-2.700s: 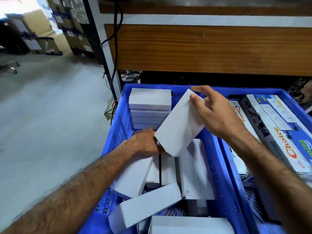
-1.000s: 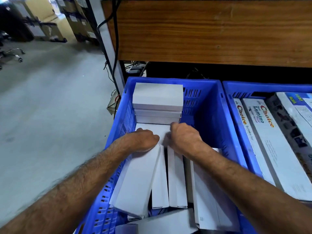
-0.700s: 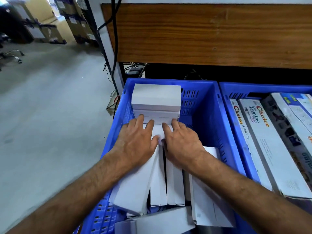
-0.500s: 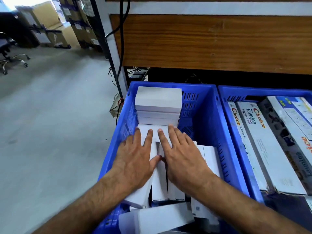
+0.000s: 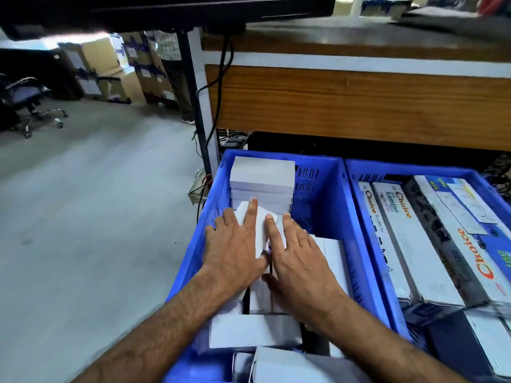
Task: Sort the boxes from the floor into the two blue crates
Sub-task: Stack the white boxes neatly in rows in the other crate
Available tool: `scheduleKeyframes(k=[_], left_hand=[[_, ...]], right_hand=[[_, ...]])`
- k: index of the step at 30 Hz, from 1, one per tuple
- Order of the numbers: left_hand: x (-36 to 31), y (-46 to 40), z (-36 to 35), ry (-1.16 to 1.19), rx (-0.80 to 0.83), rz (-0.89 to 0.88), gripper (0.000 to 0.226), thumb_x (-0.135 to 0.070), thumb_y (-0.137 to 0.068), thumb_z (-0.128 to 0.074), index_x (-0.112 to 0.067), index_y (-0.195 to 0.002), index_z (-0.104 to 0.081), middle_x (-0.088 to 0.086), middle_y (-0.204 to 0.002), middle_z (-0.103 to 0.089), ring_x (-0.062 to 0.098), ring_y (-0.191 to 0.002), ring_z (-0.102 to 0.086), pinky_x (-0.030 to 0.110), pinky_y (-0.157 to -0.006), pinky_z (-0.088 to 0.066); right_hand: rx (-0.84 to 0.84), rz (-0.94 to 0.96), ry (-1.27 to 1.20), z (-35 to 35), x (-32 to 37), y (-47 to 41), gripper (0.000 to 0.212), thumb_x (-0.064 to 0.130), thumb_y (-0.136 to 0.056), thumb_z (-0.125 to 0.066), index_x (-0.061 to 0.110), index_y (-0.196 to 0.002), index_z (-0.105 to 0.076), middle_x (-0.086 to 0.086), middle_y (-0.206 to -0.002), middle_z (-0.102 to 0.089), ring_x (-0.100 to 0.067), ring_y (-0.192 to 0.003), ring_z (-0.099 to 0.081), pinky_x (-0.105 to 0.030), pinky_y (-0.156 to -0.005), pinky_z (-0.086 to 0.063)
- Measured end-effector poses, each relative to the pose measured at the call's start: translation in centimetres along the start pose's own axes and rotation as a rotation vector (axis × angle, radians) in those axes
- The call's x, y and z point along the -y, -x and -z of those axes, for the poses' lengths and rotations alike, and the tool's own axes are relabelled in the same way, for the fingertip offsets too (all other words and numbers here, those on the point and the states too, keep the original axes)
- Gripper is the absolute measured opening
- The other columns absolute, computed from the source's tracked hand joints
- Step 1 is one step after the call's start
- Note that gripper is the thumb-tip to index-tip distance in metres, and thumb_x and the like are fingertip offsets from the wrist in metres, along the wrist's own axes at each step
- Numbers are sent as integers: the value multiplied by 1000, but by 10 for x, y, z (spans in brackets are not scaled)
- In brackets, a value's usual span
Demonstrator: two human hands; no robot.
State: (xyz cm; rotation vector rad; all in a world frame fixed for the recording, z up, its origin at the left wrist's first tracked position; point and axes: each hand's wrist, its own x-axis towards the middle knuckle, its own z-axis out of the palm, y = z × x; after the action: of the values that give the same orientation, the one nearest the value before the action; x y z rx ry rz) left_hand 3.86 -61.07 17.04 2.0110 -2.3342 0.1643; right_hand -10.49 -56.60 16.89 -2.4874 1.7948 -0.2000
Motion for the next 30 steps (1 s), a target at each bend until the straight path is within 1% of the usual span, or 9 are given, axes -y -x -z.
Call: scheduleKeyframes(k=[5,8,12,15,18,21,23,27,30], left_hand=[[7,-19,9,336,12,-136,124,-58,-65,-75,-22,-160,-4,1,-145,-48,25,-133,-48,46,-104,-44],[8,-29,17,458,-12,-132,119,-63,-58,-79,-25,-157,-22,-4,-147,-49,22,-135,-47,46,-106,-42],[-2,-44,20,525,-22,28,119,-63,-61,-76,-30,-158,-15,3,-146,-45,28,-134,-46,47,-107,-42],[-9,-59,17,550,16,181,121,-74,-64,-62,-33,-159,1,15,-141,-41,37,-127,-49,49,-100,-45],[-11,-74,10,561,117,338,115,-75,-73,-57,-30,-159,5,20,-136,-37,43,-119,-51,48,-93,-43],[-16,-85,0,610,190,443,106,-76,-78,-52,-21,-154,-6,13,-117,-33,37,-96,-45,43,-83,-37],[-14,-90,-6,635,216,471,101,-77,-80,-50,-15,-151,-13,15,-117,-37,34,-93,-40,39,-83,-38],[2,-93,-8,643,357,502,108,-87,-82,-41,-10,-155,-23,22,-148,-40,41,-126,-51,50,-103,-47],[15,-84,-6,456,171,260,89,-78,-86,-51,-13,-145,-39,15,-143,-40,38,-126,-53,44,-96,-45]], right_hand=[[-86,-64,-77,23,-9,-2,107,57,-90,-64,14,-162,2,-21,-167,-11,-32,-152,-22,-37,-121,-27],[-120,-115,-137,30,-18,-7,101,53,-91,-66,19,-161,-2,-9,-157,-27,-27,-140,-40,-37,-102,-47],[-117,-249,-286,33,-23,-9,111,56,-85,-70,23,-162,3,-2,-148,-38,-23,-124,-55,-36,-85,-51],[-40,-278,-445,29,-23,-7,117,60,-75,-75,31,-160,1,0,-154,-43,-20,-128,-57,-39,-94,-47],[20,-305,-597,27,-23,-11,111,59,-68,-78,37,-154,-11,5,-134,-57,-14,-111,-64,-37,-93,-56],[38,-342,-681,20,-25,-20,83,51,-78,-74,37,-147,-29,7,-112,-68,-14,-95,-69,-37,-82,-59],[40,-394,-742,18,-32,-28,57,42,-85,-71,41,-136,-44,7,-94,-71,-14,-85,-70,-36,-78,-59],[105,-426,-903,21,-59,-51,38,28,-87,-67,37,-123,-62,5,-86,-68,-15,-75,-69,-34,-72,-58],[68,-475,-1029,23,-78,-73,25,22,-89,-61,27,-111,-71,0,-96,-75,-20,-82,-69,-39,-78,-59]])
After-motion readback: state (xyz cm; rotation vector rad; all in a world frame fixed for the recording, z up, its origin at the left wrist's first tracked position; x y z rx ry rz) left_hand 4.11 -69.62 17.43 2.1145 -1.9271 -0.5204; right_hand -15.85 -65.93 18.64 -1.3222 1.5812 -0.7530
